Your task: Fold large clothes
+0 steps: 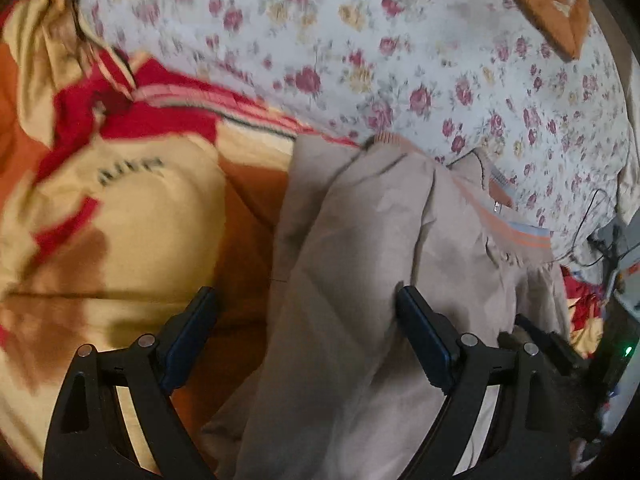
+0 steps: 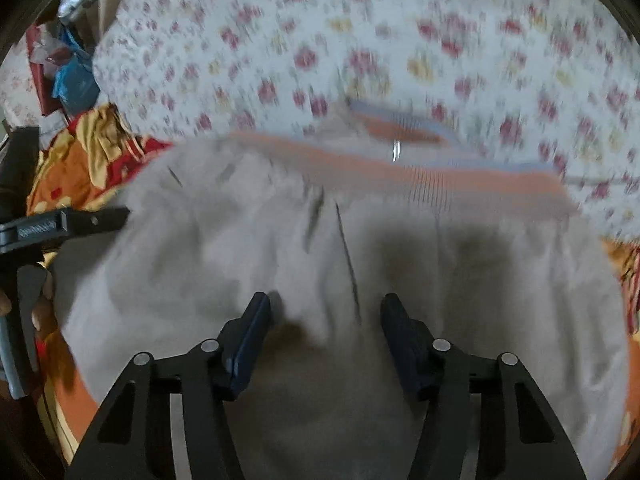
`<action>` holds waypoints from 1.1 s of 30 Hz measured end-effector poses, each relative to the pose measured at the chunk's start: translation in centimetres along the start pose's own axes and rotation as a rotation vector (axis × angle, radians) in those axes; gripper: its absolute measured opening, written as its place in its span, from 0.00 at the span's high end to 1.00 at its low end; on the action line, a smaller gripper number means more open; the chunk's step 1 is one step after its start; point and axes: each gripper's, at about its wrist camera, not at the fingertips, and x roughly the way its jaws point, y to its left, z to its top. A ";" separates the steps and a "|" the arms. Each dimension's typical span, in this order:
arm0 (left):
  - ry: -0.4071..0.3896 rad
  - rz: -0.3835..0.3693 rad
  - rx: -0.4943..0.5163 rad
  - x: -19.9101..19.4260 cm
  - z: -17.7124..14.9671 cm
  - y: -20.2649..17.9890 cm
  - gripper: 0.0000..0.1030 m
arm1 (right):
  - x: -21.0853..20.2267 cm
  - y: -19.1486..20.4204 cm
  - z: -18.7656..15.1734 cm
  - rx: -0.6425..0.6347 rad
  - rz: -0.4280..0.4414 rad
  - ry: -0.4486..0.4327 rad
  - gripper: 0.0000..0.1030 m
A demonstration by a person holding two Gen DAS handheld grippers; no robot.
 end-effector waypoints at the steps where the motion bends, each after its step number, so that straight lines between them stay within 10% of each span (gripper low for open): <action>1: 0.000 -0.007 -0.010 0.3 0.0 0.0 0.11 | -0.1 -0.1 -0.1 0.003 0.002 -0.003 0.45; 3: -0.001 -0.024 0.007 0.4 0.1 -0.4 0.12 | -0.4 -0.1 -0.1 0.008 0.002 -0.005 0.42; 5: 0.011 -0.054 0.032 0.3 0.1 -0.8 0.28 | -0.9 -0.1 -0.1 0.008 0.002 -0.012 0.42; 6: 0.026 -0.086 0.046 0.1 0.0 -1.1 0.52 | -1.0 -0.2 -0.1 0.010 0.001 -0.013 0.41; 10: 0.010 -0.092 0.061 -1.0 0.1 -1.4 0.74 | -1.3 -0.8 -0.1 0.041 0.013 -0.020 0.39; 21: -0.063 -0.068 0.156 -3.6 -0.2 -3.7 0.78 | -2.0 -2.4 0.6 0.082 0.003 -0.058 0.33; 26: -0.032 -0.289 0.123 -5.2 0.0 -3.7 0.80 | -1.8 -2.1 0.5 0.073 0.007 -0.053 0.33; 33: -0.018 -0.197 0.129 -4.1 -0.1 -3.8 0.79 | -2.2 -1.5 0.7 0.037 -0.018 -0.084 0.34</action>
